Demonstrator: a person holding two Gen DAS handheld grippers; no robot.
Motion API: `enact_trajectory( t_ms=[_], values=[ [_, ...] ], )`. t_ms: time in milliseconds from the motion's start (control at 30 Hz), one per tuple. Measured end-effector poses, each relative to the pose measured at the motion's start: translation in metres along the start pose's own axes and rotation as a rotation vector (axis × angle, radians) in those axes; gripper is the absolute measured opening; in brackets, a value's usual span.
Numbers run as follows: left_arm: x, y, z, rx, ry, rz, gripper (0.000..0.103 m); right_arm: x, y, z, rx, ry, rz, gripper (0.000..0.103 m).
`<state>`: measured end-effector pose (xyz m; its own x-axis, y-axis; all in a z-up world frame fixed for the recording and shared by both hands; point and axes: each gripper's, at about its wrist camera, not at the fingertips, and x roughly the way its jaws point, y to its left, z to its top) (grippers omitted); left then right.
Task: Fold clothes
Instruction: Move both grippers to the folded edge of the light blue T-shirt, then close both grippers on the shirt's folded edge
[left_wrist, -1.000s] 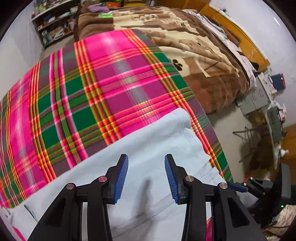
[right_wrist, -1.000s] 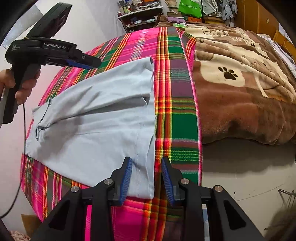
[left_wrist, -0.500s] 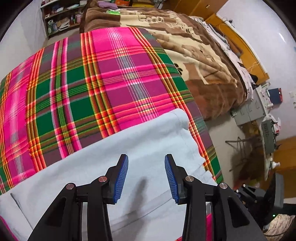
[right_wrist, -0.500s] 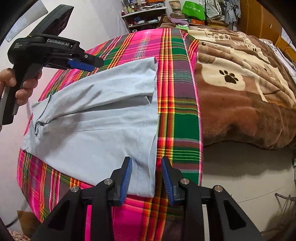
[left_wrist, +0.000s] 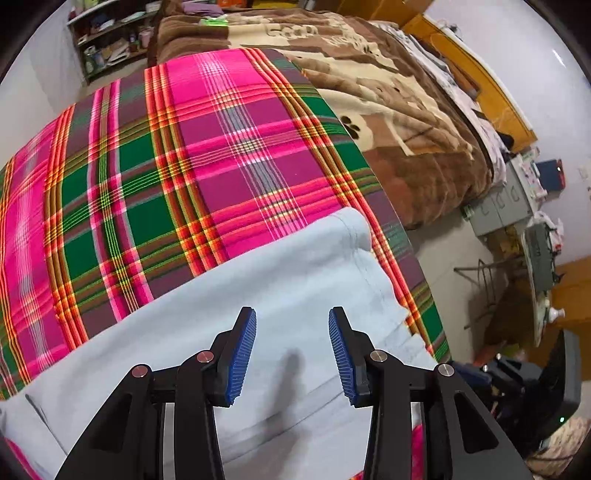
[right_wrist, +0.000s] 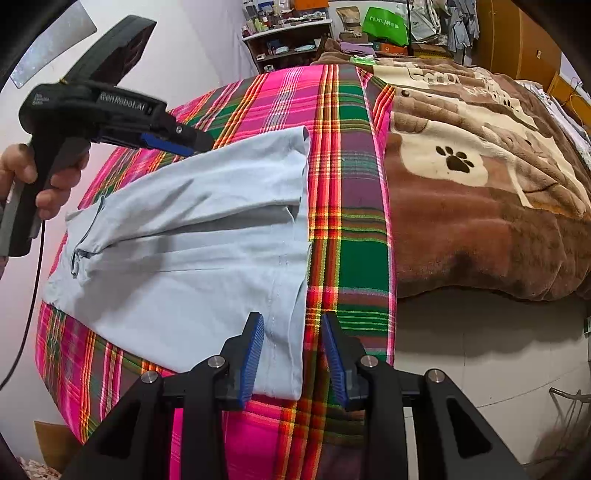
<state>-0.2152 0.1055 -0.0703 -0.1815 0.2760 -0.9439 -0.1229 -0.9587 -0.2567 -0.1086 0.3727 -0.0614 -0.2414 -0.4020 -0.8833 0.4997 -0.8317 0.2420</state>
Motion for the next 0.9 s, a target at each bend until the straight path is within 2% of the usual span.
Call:
enact_trajectory(
  t_ms=[400, 567, 667, 800, 900],
  values=[
    [0.02, -0.007, 0.015, 0.13, 0.018, 0.048, 0.043, -0.003, 0.003, -0.015, -0.002, -0.021, -0.042, 0.033],
    [0.026, -0.019, 0.022, 0.164, -0.014, 0.023, 0.043, -0.004, 0.006, -0.015, -0.007, -0.035, -0.051, 0.033],
    [0.029, -0.026, 0.025, 0.197, -0.036, 0.042, 0.043, -0.004, 0.004, -0.013, 0.014, -0.039, -0.045, 0.035],
    [0.035, -0.035, 0.029, 0.263, -0.022, 0.073, 0.043, -0.006, 0.005, -0.015, 0.025, -0.05, -0.069, 0.035],
    [0.04, -0.04, 0.033, 0.324, -0.021, 0.137, 0.043, -0.004, 0.007, -0.017, 0.021, -0.043, -0.078, 0.035]
  ],
)
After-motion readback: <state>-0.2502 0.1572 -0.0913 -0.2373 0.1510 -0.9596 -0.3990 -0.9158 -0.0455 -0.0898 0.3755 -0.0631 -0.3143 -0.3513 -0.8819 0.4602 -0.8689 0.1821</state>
